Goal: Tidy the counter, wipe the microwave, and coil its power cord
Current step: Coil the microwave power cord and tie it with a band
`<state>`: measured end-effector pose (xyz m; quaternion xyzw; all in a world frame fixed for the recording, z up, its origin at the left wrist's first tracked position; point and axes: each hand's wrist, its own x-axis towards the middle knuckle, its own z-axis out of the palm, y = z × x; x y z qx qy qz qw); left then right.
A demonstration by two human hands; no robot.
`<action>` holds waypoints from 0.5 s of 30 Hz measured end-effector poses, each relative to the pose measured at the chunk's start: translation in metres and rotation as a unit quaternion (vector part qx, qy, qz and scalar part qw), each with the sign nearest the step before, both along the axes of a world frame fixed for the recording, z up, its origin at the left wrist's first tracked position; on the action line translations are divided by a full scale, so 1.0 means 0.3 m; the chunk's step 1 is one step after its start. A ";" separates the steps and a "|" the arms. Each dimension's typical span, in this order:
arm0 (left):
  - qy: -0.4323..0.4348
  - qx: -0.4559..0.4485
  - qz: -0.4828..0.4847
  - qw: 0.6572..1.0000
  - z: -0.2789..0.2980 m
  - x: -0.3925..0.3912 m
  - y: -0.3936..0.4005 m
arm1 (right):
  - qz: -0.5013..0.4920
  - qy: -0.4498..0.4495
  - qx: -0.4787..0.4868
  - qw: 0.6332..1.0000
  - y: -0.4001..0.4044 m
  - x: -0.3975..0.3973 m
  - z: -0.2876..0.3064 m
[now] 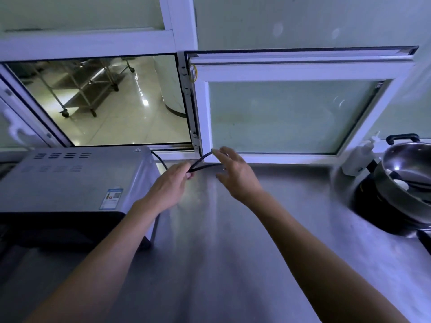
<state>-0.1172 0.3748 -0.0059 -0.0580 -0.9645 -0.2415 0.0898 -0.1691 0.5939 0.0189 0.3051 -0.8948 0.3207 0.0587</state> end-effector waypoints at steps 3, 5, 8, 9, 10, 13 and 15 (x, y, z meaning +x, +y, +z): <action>-0.007 -0.019 0.004 1.000 0.005 0.004 0.020 | 0.025 0.035 0.046 0.998 -0.033 -0.016 -0.019; -0.008 -0.030 0.010 0.999 0.005 0.007 0.029 | 0.031 0.041 0.056 0.997 -0.035 -0.029 -0.032; 0.002 -0.031 0.011 0.999 0.009 0.012 0.046 | 0.034 0.053 0.067 0.996 -0.028 -0.045 -0.045; 0.006 -0.029 0.012 0.999 0.010 0.013 0.052 | 0.032 0.051 0.072 0.996 -0.027 -0.047 -0.050; 0.012 -0.026 0.014 0.999 0.010 0.013 0.060 | 0.033 0.045 0.070 0.996 -0.026 -0.050 -0.055; 0.024 0.005 0.026 0.999 0.008 0.014 0.080 | 0.043 0.009 0.022 0.999 -0.028 -0.060 -0.071; 0.020 0.033 0.049 0.998 0.009 0.012 0.087 | 0.044 -0.008 -0.021 0.999 -0.036 -0.066 -0.073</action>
